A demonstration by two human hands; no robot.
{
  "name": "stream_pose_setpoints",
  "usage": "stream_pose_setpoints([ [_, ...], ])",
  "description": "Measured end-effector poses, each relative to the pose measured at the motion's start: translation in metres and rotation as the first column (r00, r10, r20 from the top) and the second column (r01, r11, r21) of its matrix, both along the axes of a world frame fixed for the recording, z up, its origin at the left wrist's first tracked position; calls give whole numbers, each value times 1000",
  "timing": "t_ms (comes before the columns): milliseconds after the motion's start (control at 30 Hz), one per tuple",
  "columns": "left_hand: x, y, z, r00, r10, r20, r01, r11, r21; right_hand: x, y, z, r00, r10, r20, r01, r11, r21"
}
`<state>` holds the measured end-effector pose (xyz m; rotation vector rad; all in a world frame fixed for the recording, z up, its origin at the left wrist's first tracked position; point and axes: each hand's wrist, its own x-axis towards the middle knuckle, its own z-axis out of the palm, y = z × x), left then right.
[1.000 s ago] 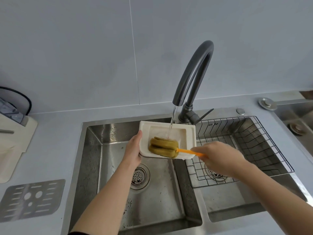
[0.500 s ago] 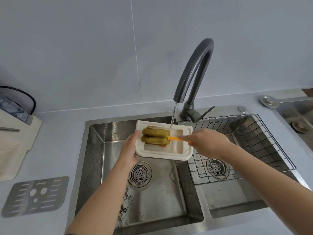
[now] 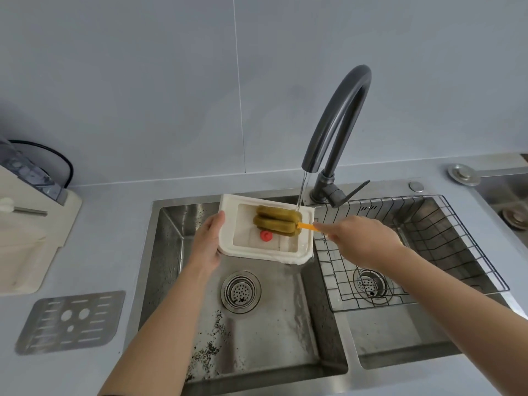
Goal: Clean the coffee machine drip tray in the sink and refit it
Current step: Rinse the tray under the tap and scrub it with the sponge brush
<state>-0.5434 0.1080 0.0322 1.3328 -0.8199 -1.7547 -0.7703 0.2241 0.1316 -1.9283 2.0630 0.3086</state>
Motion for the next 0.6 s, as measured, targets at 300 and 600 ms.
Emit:
stream_pose_setpoints([
  [300, 6, -5, 10, 999, 46, 18, -44, 994, -105, 7, 10, -2, 997, -77, -4, 77, 997, 29],
  [600, 4, -2, 13, 998, 55, 34, -50, 991, -122, 10, 14, 5, 998, -37, -46, 42, 992, 115],
])
